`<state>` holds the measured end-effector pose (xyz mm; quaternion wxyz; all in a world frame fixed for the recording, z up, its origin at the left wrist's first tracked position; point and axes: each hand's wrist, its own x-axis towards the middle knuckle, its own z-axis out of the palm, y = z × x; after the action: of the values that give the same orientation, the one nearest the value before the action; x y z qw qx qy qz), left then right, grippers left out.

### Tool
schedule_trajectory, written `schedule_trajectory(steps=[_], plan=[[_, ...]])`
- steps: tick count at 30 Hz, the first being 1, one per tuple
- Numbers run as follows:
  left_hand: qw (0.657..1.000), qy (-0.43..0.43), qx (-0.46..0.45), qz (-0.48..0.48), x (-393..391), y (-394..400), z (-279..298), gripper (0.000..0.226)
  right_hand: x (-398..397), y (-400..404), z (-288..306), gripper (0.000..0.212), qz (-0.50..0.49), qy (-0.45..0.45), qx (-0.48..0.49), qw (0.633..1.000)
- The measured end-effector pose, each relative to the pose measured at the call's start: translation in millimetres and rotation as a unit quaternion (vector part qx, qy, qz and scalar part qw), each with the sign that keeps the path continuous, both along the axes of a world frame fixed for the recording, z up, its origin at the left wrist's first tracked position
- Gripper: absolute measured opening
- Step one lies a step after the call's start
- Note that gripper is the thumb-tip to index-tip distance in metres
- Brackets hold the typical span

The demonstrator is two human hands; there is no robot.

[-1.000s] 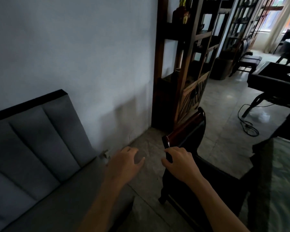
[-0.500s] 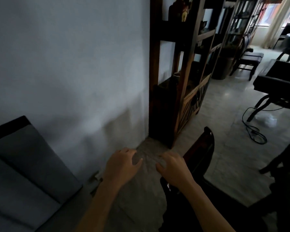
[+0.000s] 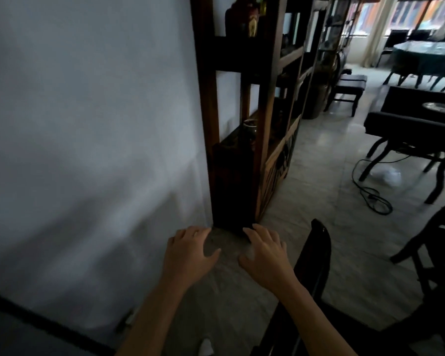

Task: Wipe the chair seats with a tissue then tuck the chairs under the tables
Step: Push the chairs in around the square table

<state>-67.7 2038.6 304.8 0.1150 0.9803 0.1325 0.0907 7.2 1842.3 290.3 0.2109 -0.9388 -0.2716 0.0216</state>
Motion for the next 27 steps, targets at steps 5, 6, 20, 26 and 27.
schedule_trajectory(steps=[5,6,20,26,27], plan=[[0.998,-0.002,0.024,-0.056,79,26,-8,0.077,51,17,-15,0.081,-0.068,0.003,0.001,0.998],[0.997,-0.002,0.026,-0.071,95,32,-11,0.077,61,21,-17,0.081,-0.083,0.006,0.003,0.997],[0.956,-0.001,0.022,-0.292,273,58,-11,0.078,148,53,-26,0.078,-0.302,0.023,0.027,0.953],[0.917,-0.011,0.004,-0.399,325,-11,-17,0.08,154,5,-31,0.083,-0.419,0.025,-0.003,0.908],[0.909,-0.009,-0.003,-0.416,333,-26,-19,0.081,153,-5,-32,0.083,-0.439,0.03,-0.001,0.898]])
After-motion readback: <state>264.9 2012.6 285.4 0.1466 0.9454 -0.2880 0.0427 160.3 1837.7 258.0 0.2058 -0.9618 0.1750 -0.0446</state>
